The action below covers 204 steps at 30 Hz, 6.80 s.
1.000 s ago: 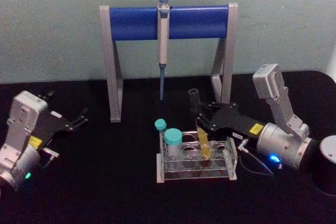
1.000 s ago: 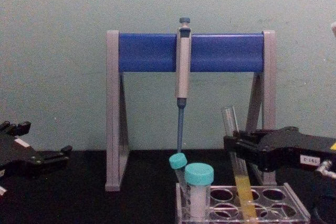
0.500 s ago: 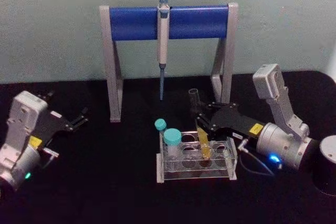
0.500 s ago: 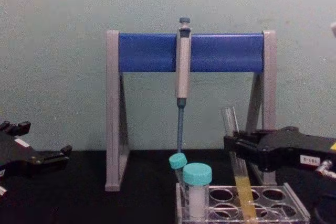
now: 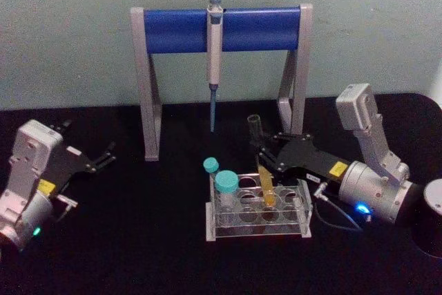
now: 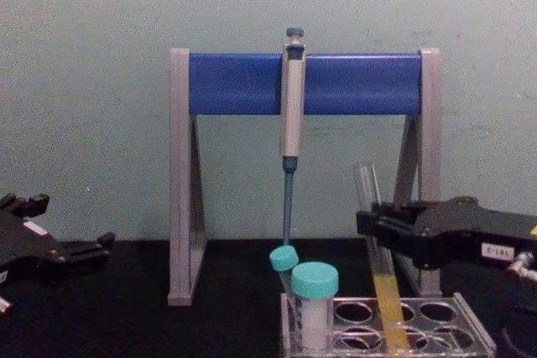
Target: Pick up the test tube from the test tube rack, shake it, then place it back into the test tube rack.
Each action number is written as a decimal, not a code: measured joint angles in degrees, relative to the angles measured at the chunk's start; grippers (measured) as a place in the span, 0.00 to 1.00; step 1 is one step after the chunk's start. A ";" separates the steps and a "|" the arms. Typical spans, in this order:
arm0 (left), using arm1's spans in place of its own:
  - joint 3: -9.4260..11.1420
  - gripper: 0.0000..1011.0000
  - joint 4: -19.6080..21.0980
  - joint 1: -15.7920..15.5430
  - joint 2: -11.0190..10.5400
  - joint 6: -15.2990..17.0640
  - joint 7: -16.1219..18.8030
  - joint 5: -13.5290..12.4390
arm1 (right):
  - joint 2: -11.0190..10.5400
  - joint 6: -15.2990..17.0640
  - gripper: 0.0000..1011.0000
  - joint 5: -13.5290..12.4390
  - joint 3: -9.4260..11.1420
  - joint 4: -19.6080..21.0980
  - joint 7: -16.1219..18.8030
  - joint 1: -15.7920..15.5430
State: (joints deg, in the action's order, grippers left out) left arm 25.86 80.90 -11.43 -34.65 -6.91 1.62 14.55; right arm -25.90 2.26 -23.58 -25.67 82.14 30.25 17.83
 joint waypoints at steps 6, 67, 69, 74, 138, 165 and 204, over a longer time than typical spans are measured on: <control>0.00 0.99 0.00 0.00 0.00 0.00 0.00 0.00 | -0.09 -1.34 0.23 -2.35 1.07 0.94 1.25 -0.60; 0.00 0.99 0.00 0.00 0.00 0.00 0.00 0.00 | -3.68 -10.83 0.23 -11.34 5.55 5.24 11.35 -4.16; 0.00 0.99 0.00 0.00 0.00 0.00 0.00 0.00 | -5.10 -10.38 0.22 -12.05 5.66 6.29 11.90 -4.86; 0.00 0.99 0.00 0.00 0.00 0.00 0.00 0.00 | -8.56 -9.38 0.23 -12.38 6.38 8.68 11.11 -6.60; 0.00 0.99 0.00 0.00 0.00 0.00 0.00 0.00 | -13.15 -8.30 0.23 -17.42 6.39 8.94 13.34 -5.70; 0.00 0.99 0.00 0.00 0.00 0.00 0.00 0.00 | -2.41 -10.34 0.23 -11.25 5.86 4.32 4.34 -2.43; 0.00 0.99 0.00 0.00 0.00 0.00 0.00 0.00 | -10.77 -10.44 0.23 -12.11 7.34 9.20 2.46 -5.89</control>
State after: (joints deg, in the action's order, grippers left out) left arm 25.86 80.90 -11.43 -34.64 -6.91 1.62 14.55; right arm -36.66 -8.19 -35.69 -18.33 91.34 32.71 11.94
